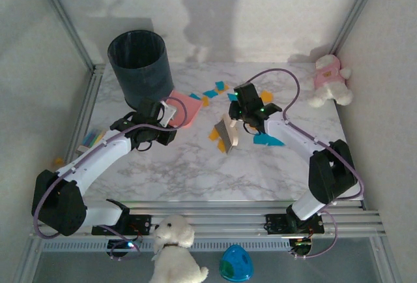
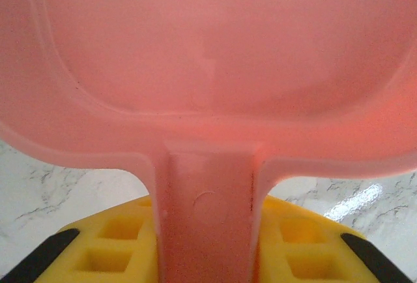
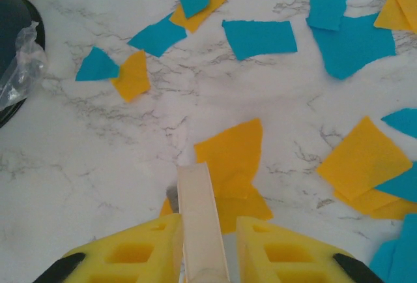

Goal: Sweep away the paper scraps from the table

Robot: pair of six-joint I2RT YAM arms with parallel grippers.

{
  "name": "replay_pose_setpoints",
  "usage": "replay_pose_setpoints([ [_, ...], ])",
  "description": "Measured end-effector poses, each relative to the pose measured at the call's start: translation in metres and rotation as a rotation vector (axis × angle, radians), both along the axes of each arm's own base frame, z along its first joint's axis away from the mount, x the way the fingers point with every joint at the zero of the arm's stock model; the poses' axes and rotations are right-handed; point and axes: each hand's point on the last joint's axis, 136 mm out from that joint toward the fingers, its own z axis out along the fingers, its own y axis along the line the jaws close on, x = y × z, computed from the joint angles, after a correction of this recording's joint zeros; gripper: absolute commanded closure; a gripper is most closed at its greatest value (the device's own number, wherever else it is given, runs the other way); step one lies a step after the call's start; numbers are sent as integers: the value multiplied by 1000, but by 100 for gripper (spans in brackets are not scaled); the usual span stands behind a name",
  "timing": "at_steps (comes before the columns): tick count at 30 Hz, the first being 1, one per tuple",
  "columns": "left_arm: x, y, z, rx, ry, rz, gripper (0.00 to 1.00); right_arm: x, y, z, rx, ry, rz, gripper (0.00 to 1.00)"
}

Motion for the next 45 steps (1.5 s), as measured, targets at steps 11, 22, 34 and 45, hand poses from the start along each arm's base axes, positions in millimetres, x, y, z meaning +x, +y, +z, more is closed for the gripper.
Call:
replay_pose_setpoints([
  [11,0,0,-1,1,2,-1,100,-8,-3,56,49,-134,44,100],
  [22,-1,-2,-5,8,14,-10,100,14,-11,73,-124,-306,110,100],
  [34,-1,-2,-6,9,15,-10,100,52,-27,50,-340,-365,148,100],
  [45,-1,-4,-6,10,14,-19,100,68,-18,15,-412,-341,208,100],
])
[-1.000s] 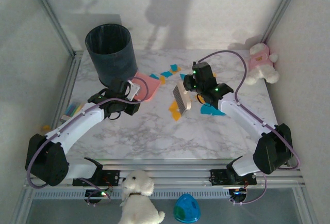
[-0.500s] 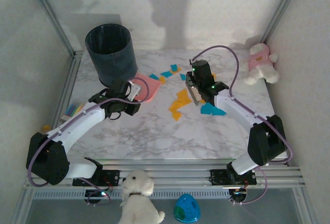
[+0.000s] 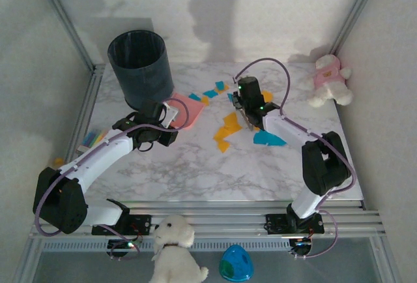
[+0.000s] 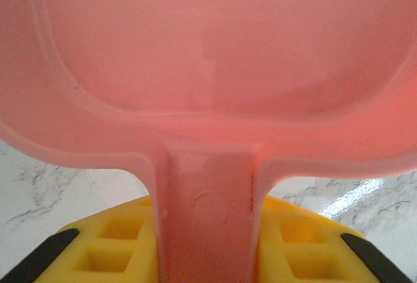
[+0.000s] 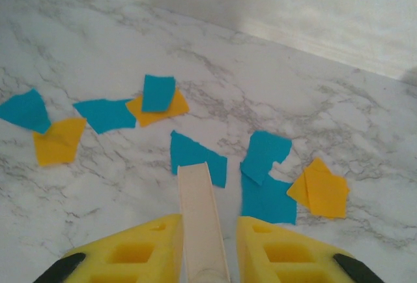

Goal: Sweep away the paper scraps from the table

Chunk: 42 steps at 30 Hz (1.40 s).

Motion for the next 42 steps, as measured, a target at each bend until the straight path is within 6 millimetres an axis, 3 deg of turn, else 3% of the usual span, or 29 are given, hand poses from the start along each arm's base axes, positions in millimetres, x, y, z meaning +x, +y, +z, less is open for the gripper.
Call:
replay_pose_setpoints([
  [14,0,0,0,0,0,0,100,-6,21,-4,28,42,112,100],
  [24,-1,-2,0,3,0,-10,100,-39,36,-10,20,84,222,100],
  [34,-8,-7,-6,24,16,-56,100,-59,36,-6,31,87,233,100],
  [42,-27,-13,-20,96,68,-172,100,-59,17,-2,53,81,110,100],
])
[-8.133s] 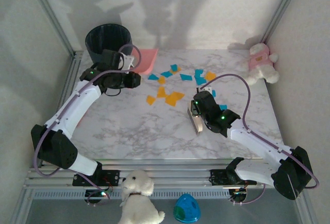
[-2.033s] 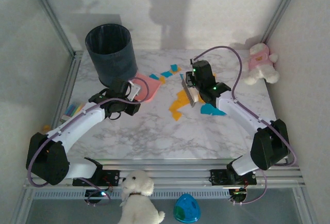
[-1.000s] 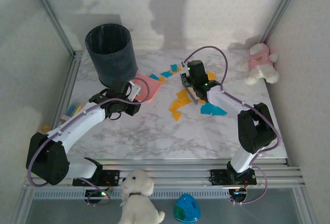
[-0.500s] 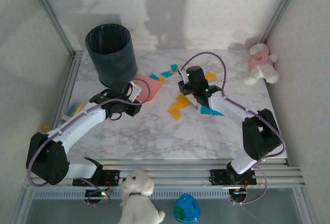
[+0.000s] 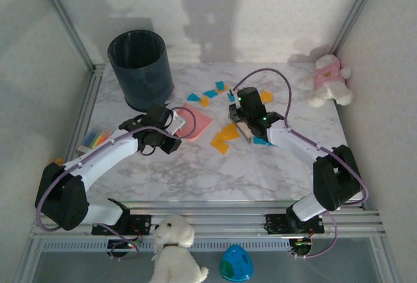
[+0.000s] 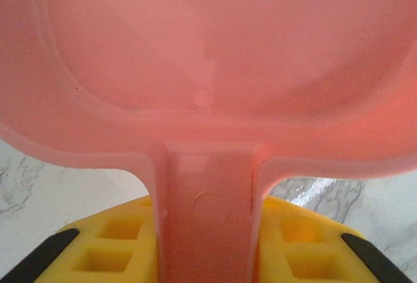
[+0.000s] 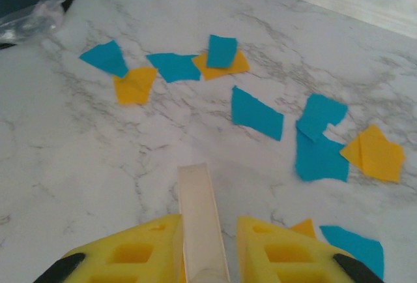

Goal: Sweep away the paper scraps from the table

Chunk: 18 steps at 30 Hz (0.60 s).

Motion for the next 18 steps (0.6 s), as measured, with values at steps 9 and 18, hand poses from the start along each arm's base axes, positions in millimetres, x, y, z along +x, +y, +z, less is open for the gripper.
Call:
replay_pose_setpoints([
  [9,-25,-3,-1,77,11,-170,100,-11,-20,5,48,13,-117,100],
  [18,-51,-3,-24,217,121,-284,100,-12,-25,12,69,-1,-154,100],
])
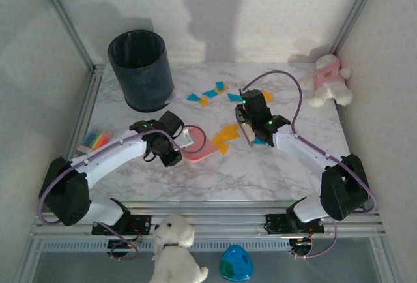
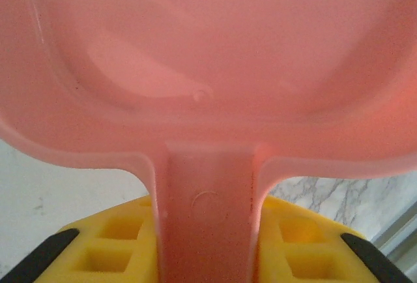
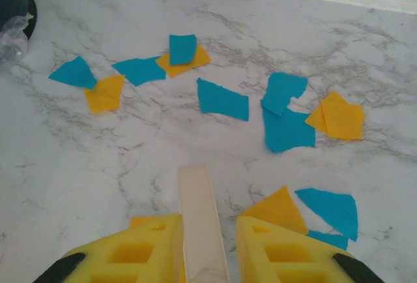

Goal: Sweep away the paper scraps from the table

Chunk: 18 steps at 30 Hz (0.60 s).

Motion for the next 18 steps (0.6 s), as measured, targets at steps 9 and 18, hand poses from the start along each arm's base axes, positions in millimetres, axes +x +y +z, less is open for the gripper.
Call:
replay_pose_setpoints([
  [9,-11,2,-26,122,70,-54,100,3,-9,2,-5,-15,-63,100],
  [18,-11,-8,-40,171,108,-94,100,2,-9,-6,-6,0,-65,100],
])
